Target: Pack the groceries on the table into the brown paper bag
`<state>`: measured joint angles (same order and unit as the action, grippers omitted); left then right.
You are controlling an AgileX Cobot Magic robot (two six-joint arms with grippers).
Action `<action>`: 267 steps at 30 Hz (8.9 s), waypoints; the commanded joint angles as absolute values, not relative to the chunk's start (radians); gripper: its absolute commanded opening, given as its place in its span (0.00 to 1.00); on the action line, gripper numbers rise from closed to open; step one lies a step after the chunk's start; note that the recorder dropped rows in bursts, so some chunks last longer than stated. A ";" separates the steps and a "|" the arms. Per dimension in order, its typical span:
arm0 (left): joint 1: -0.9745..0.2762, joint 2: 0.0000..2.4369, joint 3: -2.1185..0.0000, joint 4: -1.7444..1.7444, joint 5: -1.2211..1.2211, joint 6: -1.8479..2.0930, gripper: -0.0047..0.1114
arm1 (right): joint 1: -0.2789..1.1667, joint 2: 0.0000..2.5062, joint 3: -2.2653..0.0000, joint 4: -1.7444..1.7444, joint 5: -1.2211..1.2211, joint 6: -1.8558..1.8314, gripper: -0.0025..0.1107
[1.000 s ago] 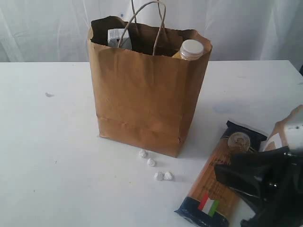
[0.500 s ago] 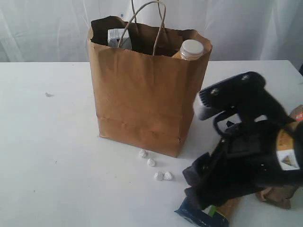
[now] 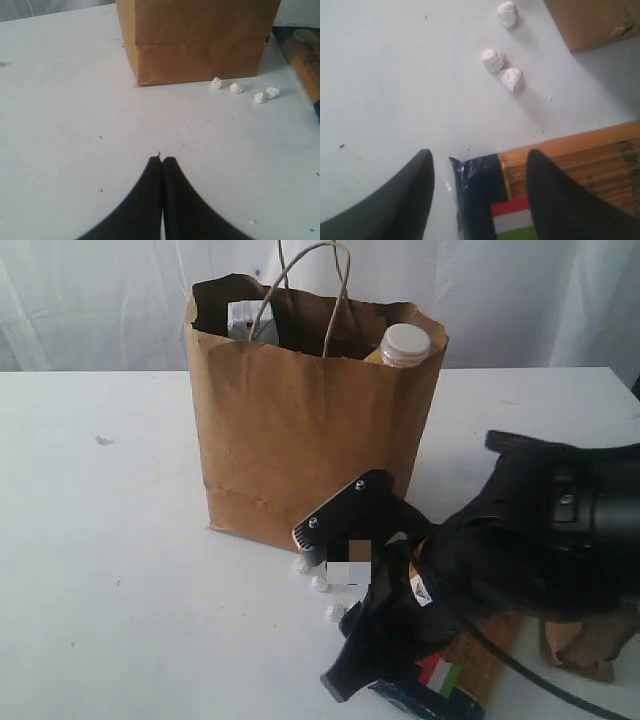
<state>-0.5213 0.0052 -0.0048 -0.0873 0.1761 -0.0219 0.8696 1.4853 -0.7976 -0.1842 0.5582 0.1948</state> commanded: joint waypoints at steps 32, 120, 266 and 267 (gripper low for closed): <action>-0.521 0.000 0.000 -0.095 0.175 -0.022 0.04 | 0.722 1.773 -0.930 -0.184 0.422 0.193 0.36; -0.521 0.000 0.000 -0.095 0.175 -0.022 0.04 | 0.738 1.315 -0.719 0.199 0.583 0.135 0.07; -0.521 0.000 0.000 -0.095 0.175 -0.022 0.04 | 0.738 1.612 -0.833 0.314 0.398 -0.237 0.46; -0.521 0.000 0.000 -0.095 0.175 -0.022 0.04 | 0.738 1.639 -0.833 0.314 0.378 -0.232 0.46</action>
